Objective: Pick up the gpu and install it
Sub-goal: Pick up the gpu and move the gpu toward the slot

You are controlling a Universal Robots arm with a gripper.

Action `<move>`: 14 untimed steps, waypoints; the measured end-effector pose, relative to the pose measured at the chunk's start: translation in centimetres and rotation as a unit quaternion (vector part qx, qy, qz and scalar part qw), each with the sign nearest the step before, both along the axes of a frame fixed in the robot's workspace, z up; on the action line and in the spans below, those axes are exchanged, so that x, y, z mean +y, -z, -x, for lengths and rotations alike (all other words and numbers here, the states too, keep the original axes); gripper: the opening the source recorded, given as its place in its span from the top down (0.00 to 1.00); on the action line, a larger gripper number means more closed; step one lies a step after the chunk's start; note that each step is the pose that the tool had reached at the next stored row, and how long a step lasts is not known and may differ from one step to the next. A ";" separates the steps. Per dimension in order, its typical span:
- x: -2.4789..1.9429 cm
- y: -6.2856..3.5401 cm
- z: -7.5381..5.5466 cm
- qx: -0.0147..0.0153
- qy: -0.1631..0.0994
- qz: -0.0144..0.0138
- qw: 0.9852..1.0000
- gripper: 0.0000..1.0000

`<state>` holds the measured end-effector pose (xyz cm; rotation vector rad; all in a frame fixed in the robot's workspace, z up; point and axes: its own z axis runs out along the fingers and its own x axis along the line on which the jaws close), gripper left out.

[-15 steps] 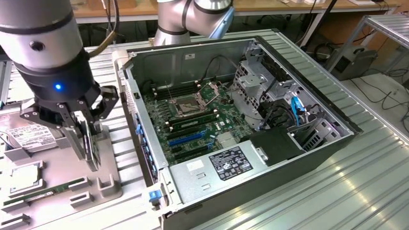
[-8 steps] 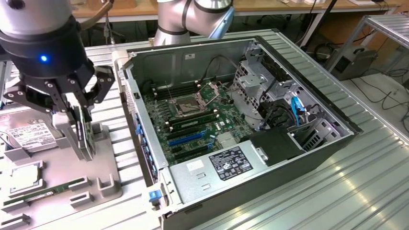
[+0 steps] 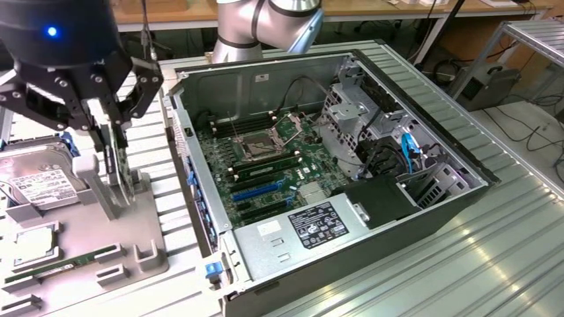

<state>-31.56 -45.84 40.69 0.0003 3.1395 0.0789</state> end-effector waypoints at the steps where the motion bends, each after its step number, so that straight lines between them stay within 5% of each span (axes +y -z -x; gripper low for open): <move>1: -0.20 -0.60 -0.5 0.000 0.000 0.000 1.000 0.74; 8: -0.82 -3.25 -3.6 0.001 0.000 -0.003 1.000 0.74; 14: -0.87 -4.25 -6.3 0.001 0.000 -0.003 1.000 0.74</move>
